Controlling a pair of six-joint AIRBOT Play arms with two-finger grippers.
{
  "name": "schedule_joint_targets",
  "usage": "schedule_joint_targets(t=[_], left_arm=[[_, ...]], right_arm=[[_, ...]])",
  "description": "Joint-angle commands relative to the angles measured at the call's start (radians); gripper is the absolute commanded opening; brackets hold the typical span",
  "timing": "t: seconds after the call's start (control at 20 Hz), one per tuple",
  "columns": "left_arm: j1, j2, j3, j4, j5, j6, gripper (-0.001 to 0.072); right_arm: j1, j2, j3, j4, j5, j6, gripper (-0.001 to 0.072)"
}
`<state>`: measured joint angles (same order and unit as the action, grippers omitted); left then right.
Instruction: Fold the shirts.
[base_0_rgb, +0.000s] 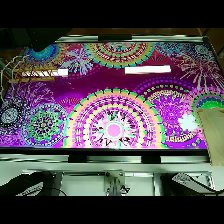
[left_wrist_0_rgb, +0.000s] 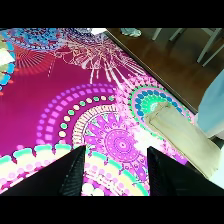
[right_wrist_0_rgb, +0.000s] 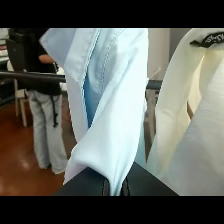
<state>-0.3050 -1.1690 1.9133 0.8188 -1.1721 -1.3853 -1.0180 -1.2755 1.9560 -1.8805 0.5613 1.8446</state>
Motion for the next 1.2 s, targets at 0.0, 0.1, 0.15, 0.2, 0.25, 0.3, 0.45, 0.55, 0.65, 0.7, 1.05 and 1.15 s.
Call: schedule_joint_targets(t=[0.0, 0.1, 0.15, 0.2, 0.25, 0.3, 0.45, 0.55, 0.65, 0.7, 1.05, 1.15], left_arm=[[-0.001, -0.001, 0.0, 0.0, 0.003, 0.009, 0.0468], [0.0, -0.001, 0.0, 0.002, 0.016, 0.012, 0.0468], [-0.001, -0.001, 0.0, 0.004, 0.022, 0.015, 0.0468], [0.0, -0.001, 0.0, 0.004, 0.023, 0.028, 0.0468], [0.0, -0.002, 0.0, 0.004, 0.024, 0.032, 0.0468], [0.0, -0.004, 0.0, 0.004, 0.024, 0.032, 0.0468], [0.0, -0.006, 0.0, 0.02, 0.024, 0.042, 0.0468], [0.001, -0.007, 0.0, 0.051, 0.027, 0.042, 0.0468], [0.004, -0.011, 0.0, 0.09, 0.027, 0.041, 0.0468], [0.004, -0.012, 0.0, 0.114, 0.027, 0.041, 0.0468], [0.026, -0.013, 0.0, 0.188, 0.026, 0.041, 0.0468], [0.033, -0.015, 0.0, 0.212, 0.026, 0.041, 0.0468]], right_arm=[[0.0, 0.006, 0.001, 0.06, 0.065, -0.028, 0.0069], [0.0, 0.016, 0.001, 0.09, 0.091, -0.066, 0.0069], [0.0, 0.022, 0.001, 0.118, 0.09, -0.093, 0.0069], [0.0, 0.025, 0.001, 0.146, 0.091, -0.122, 0.0069], [0.0, 0.031, 0.001, 0.167, 0.097, -0.139, 0.0069], [0.0, 0.035, 0.001, 0.183, 0.113, -0.146, 0.0069], [0.0, 0.047, 0.001, 0.181, 0.177, -0.15, 0.0069], [0.0, 0.058, 0.001, 0.189, 0.203, -0.15, 0.0069], [0.0, 0.066, 0.001, 0.225, 0.219, -0.15, 0.007], [0.0, 0.068, 0.001, 0.259, 0.227, -0.155, 0.0074], [0.0, 0.071, 0.001, 0.388, 0.48, -0.156, 0.051], [0.0, 0.071, 0.001, 0.406, 0.62, -0.156, 0.051]])
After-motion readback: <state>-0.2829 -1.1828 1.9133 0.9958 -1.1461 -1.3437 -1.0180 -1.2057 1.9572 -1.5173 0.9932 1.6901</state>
